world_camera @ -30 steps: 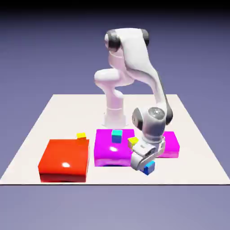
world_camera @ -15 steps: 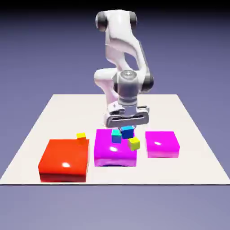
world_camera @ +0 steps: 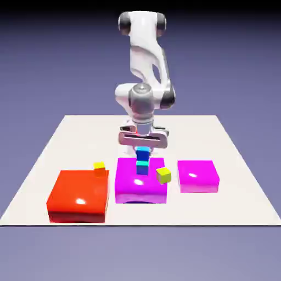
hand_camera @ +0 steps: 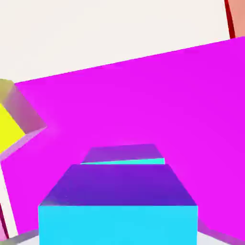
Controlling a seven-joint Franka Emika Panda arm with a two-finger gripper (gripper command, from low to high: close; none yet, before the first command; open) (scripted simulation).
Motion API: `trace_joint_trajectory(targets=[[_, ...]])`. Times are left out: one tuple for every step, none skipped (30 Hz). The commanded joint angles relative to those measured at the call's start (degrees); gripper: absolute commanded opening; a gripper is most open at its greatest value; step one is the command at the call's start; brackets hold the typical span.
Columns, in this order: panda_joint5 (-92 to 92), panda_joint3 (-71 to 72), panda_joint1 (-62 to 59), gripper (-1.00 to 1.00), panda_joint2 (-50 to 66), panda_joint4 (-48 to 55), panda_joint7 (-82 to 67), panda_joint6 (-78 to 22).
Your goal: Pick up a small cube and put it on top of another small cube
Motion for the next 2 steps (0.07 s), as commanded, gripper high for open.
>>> trace_joint_trajectory(targets=[[0.0, 0.0, 0.0, 1.0, 0.0, 0.0, 0.0, 0.0], [-0.06, -0.08, -0.03, 1.0, -1.58, 0.91, 0.01, -2.49]])
